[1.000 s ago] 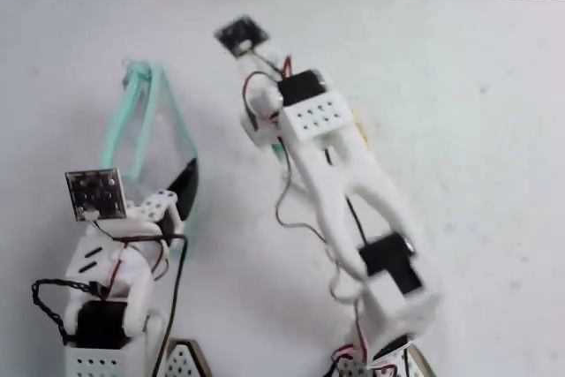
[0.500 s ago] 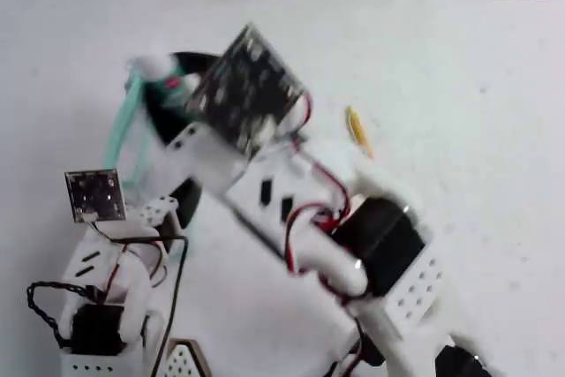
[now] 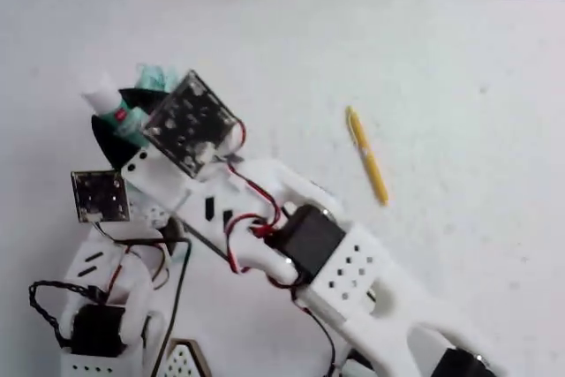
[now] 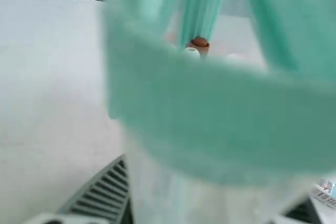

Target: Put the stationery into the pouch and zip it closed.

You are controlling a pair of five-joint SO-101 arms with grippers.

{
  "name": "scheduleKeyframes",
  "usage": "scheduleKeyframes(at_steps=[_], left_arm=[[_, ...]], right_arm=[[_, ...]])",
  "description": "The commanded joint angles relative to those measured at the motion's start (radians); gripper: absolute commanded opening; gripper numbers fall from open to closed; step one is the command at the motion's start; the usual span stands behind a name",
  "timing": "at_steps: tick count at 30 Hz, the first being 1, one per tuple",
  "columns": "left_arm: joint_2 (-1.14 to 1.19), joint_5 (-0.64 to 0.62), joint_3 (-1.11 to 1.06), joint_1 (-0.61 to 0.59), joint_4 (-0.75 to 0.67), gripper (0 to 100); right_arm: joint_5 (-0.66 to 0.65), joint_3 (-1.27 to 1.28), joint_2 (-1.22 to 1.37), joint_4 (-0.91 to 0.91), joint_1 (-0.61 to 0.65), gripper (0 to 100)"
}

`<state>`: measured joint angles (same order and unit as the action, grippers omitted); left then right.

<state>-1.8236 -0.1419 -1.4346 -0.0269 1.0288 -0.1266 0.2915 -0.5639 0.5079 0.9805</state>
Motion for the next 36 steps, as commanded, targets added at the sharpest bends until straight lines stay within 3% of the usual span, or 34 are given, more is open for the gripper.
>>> scheduleKeyframes(at_steps=[1, 12, 16, 26, 36], left_arm=[[-0.001, -0.005, 0.051, 0.015, -0.002, 30], [-0.001, -0.005, 0.049, 0.015, -0.002, 30], [-0.001, -0.005, 0.049, 0.012, -0.002, 30], [-0.001, -0.008, 0.052, 0.007, -0.002, 30], [-0.001, -0.009, 0.204, -0.013, 0.1, 30]], right_arm=[[0.008, 0.021, -0.041, -0.064, -0.012, 1.7], [0.0, 0.066, 0.045, -0.22, -0.022, 1.7], [0.002, 0.017, 0.139, -0.15, -0.056, 1.7], [0.002, 0.017, 0.05, 0.087, -0.113, 1.7], [0.0, 0.064, 0.058, 0.116, -0.111, 1.8]])
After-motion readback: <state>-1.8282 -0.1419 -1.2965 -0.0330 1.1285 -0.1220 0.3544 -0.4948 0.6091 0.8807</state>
